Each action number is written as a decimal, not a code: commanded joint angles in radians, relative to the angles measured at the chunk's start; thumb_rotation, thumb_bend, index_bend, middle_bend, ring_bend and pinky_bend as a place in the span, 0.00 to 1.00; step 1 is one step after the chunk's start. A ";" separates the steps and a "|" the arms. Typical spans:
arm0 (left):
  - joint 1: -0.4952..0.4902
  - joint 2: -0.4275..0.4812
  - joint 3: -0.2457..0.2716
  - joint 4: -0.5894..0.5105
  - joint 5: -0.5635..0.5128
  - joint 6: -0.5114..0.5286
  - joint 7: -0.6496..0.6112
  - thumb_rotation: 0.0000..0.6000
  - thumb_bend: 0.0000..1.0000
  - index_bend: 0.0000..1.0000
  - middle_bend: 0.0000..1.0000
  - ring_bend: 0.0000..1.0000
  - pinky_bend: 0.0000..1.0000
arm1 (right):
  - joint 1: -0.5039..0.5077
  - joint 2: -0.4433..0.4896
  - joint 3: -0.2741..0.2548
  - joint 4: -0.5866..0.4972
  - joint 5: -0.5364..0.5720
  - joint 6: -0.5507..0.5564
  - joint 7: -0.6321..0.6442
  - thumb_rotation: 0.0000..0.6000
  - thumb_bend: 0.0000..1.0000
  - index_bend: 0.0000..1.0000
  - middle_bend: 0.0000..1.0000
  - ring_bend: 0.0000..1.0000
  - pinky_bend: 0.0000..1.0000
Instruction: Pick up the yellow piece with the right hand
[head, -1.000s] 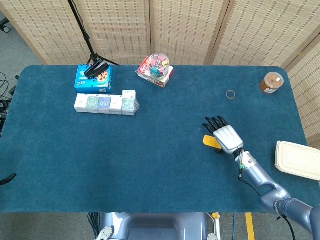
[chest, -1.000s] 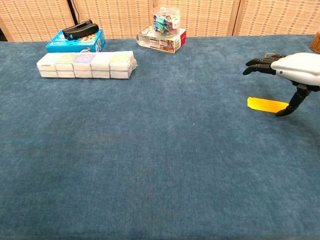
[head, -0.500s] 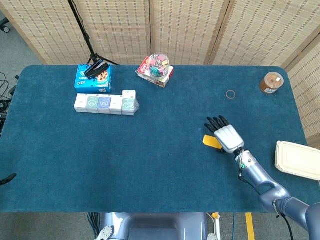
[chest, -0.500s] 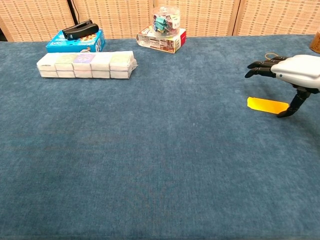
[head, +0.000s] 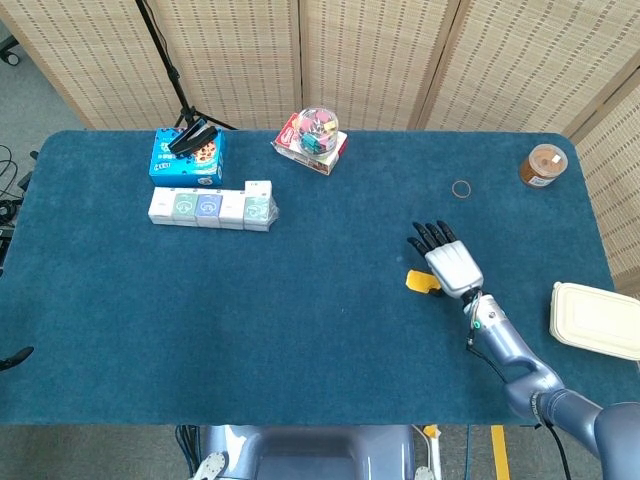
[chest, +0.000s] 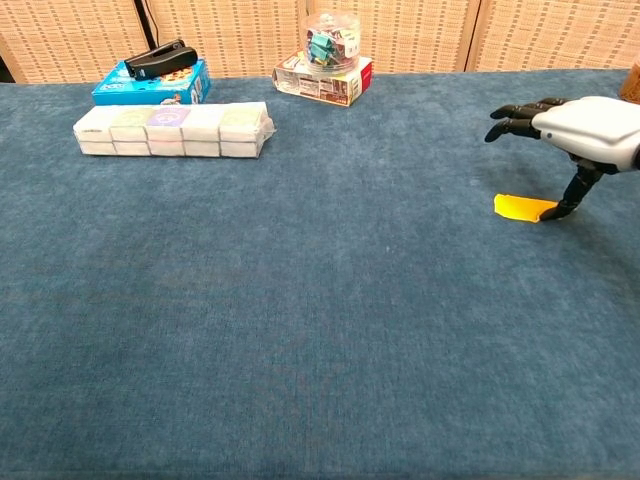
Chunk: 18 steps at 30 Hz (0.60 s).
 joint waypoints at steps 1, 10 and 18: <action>0.000 0.000 0.000 0.000 -0.001 0.000 0.000 1.00 0.00 0.00 0.00 0.00 0.00 | 0.001 0.000 0.002 0.002 0.001 0.007 0.001 1.00 0.00 0.15 0.00 0.00 0.00; 0.000 -0.002 0.000 -0.001 0.001 0.001 0.006 1.00 0.00 0.00 0.00 0.00 0.00 | 0.005 0.019 -0.022 -0.011 -0.013 -0.010 0.011 1.00 0.00 0.23 0.00 0.00 0.00; -0.001 -0.003 0.001 -0.003 0.001 -0.001 0.011 1.00 0.00 0.00 0.00 0.00 0.00 | 0.011 0.033 -0.032 -0.025 -0.014 -0.026 0.013 1.00 0.20 0.36 0.00 0.00 0.00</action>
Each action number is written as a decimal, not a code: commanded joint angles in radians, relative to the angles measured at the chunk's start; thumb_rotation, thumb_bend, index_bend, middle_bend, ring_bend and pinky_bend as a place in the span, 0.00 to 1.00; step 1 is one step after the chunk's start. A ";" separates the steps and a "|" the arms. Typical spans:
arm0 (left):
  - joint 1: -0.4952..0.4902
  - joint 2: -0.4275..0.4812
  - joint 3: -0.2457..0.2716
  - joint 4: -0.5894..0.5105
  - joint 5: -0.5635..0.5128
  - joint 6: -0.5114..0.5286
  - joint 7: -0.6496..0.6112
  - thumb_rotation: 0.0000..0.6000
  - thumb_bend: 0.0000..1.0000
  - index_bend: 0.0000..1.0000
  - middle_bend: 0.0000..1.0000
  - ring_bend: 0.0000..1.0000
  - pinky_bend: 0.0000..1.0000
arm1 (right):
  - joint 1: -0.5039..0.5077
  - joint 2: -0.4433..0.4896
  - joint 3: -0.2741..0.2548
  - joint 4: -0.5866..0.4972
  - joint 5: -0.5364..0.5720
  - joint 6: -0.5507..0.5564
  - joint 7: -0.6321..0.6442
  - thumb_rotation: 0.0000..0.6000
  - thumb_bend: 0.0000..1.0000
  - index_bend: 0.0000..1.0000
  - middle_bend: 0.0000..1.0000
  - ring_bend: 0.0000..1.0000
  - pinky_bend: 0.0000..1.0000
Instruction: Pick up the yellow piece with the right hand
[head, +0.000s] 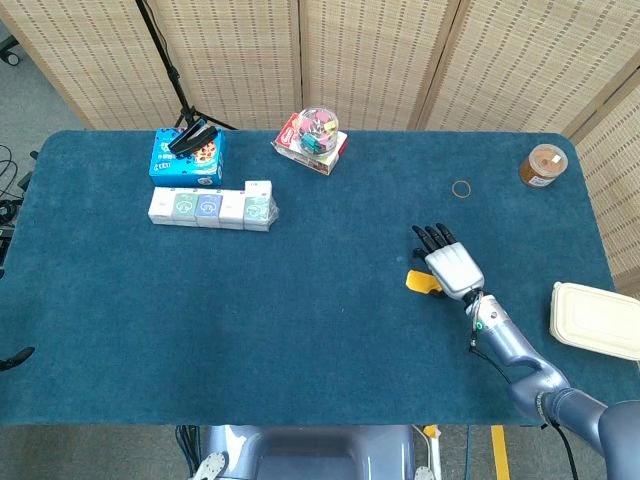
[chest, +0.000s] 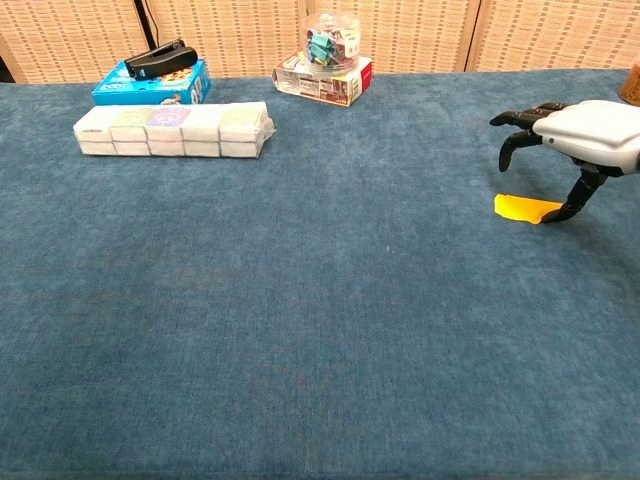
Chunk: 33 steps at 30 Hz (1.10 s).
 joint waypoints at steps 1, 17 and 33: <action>0.000 0.000 0.000 0.000 -0.001 0.000 0.000 1.00 0.00 0.00 0.00 0.00 0.00 | 0.001 0.003 -0.001 -0.004 0.001 -0.003 0.000 1.00 0.24 0.36 0.00 0.00 0.00; 0.000 0.001 0.000 0.002 0.002 0.001 -0.004 1.00 0.00 0.00 0.00 0.00 0.00 | 0.005 0.010 -0.010 -0.017 0.011 -0.025 -0.022 1.00 0.56 0.45 0.00 0.00 0.00; -0.001 0.002 0.000 0.002 0.003 -0.001 -0.005 1.00 0.00 0.00 0.00 0.00 0.00 | 0.004 0.002 -0.014 -0.004 0.016 -0.030 -0.023 1.00 0.56 0.57 0.00 0.00 0.00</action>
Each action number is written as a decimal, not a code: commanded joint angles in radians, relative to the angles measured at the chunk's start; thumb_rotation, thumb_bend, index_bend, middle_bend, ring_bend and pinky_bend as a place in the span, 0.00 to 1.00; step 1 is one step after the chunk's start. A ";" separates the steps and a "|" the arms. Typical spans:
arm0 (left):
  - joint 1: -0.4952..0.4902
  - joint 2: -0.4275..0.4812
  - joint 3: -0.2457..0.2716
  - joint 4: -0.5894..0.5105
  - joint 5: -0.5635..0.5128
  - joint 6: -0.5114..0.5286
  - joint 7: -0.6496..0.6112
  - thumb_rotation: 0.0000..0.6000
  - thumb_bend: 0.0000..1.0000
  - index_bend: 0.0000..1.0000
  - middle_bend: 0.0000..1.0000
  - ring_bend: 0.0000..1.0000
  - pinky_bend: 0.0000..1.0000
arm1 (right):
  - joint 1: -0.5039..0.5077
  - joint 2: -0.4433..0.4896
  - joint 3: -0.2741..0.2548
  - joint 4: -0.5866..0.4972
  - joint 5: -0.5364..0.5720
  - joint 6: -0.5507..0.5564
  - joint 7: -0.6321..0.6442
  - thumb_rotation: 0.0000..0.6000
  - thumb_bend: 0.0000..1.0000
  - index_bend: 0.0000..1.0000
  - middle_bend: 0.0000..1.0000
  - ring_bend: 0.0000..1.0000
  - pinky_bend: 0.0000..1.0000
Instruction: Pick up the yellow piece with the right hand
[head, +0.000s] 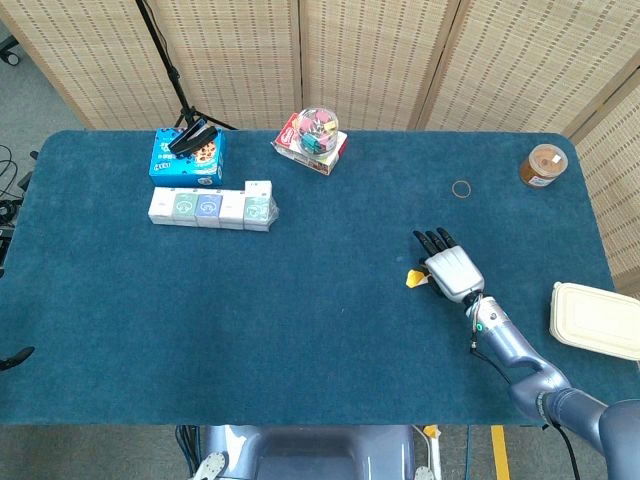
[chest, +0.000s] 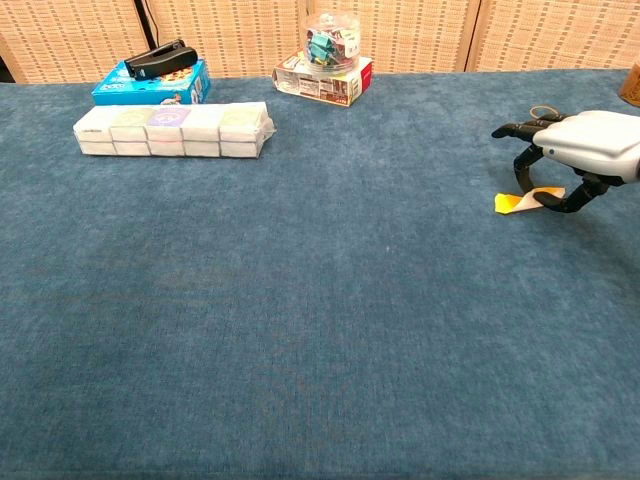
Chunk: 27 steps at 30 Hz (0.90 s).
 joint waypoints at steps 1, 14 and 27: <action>0.000 0.000 0.001 0.000 0.001 -0.001 0.000 1.00 0.00 0.00 0.00 0.00 0.00 | 0.000 -0.001 0.001 0.002 0.000 0.002 0.002 1.00 0.56 0.57 0.00 0.00 0.00; 0.000 0.001 0.000 0.002 0.001 0.001 -0.005 1.00 0.00 0.00 0.00 0.00 0.00 | 0.005 -0.014 0.009 0.008 0.005 0.006 -0.007 1.00 0.56 0.61 0.00 0.00 0.00; -0.004 -0.004 -0.001 -0.004 -0.008 -0.008 0.015 1.00 0.00 0.00 0.00 0.00 0.00 | 0.125 -0.054 0.140 -0.017 0.065 -0.019 -0.070 1.00 0.56 0.61 0.00 0.00 0.00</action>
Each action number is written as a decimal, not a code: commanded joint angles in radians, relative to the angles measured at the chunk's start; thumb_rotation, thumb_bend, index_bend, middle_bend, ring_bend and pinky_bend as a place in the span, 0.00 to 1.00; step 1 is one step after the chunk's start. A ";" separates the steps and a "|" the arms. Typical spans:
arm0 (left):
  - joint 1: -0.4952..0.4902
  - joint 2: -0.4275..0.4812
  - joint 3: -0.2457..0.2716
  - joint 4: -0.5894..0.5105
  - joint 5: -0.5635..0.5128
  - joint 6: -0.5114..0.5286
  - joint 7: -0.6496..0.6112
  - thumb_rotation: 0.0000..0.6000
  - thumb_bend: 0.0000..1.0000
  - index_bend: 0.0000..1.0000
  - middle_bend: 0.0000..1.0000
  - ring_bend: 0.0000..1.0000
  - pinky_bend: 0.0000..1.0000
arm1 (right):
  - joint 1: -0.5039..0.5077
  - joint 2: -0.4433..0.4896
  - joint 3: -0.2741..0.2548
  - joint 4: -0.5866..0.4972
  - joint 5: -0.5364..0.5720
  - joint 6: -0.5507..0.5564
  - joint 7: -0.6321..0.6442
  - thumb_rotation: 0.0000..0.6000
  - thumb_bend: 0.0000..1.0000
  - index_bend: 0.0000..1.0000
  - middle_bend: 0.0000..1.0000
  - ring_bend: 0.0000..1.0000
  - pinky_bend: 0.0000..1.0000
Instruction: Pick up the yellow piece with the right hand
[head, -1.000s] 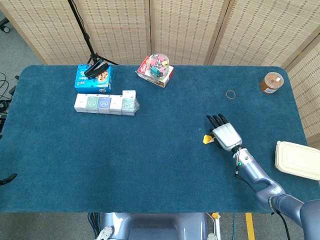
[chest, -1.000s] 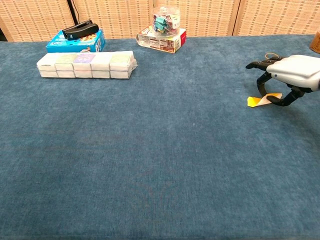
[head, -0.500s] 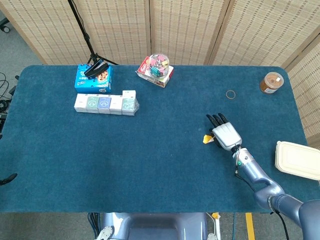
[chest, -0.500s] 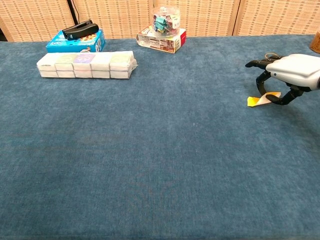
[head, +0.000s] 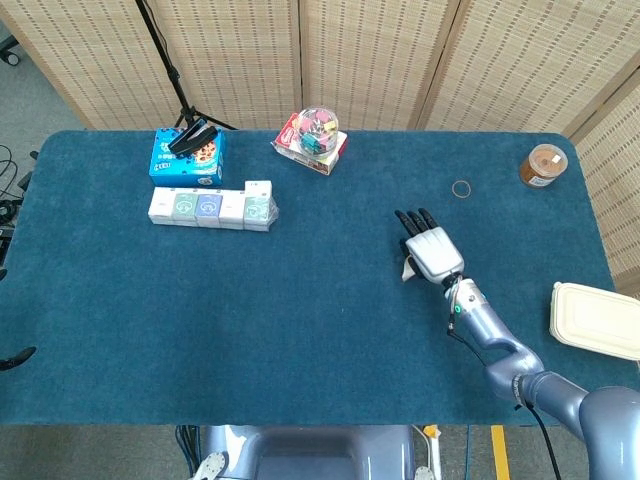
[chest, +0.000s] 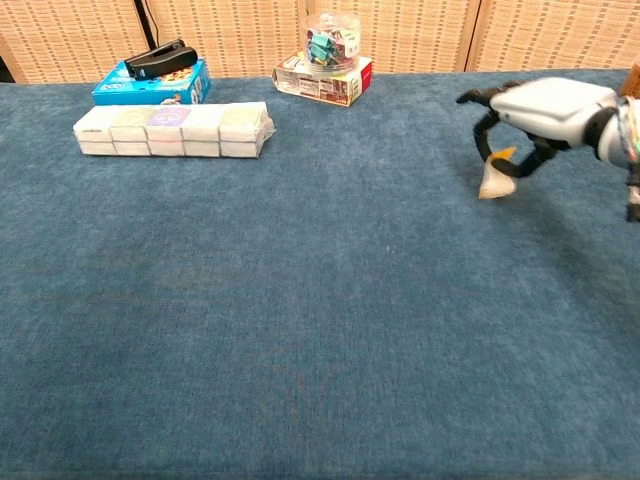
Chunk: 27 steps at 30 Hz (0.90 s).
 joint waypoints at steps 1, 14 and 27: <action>-0.001 -0.001 -0.001 0.000 -0.003 -0.003 0.001 1.00 0.00 0.00 0.00 0.00 0.00 | 0.038 0.002 0.049 -0.036 0.004 0.039 -0.025 1.00 0.56 0.61 0.00 0.00 0.00; 0.008 0.010 0.005 0.014 0.020 0.014 -0.045 1.00 0.00 0.00 0.00 0.00 0.00 | -0.049 0.143 0.075 -0.169 -0.042 0.307 0.013 1.00 0.40 0.37 0.00 0.00 0.00; 0.017 0.013 0.020 0.022 0.055 0.035 -0.064 1.00 0.00 0.00 0.00 0.00 0.00 | -0.277 0.247 0.016 -0.299 -0.007 0.500 0.070 1.00 0.00 0.10 0.00 0.00 0.00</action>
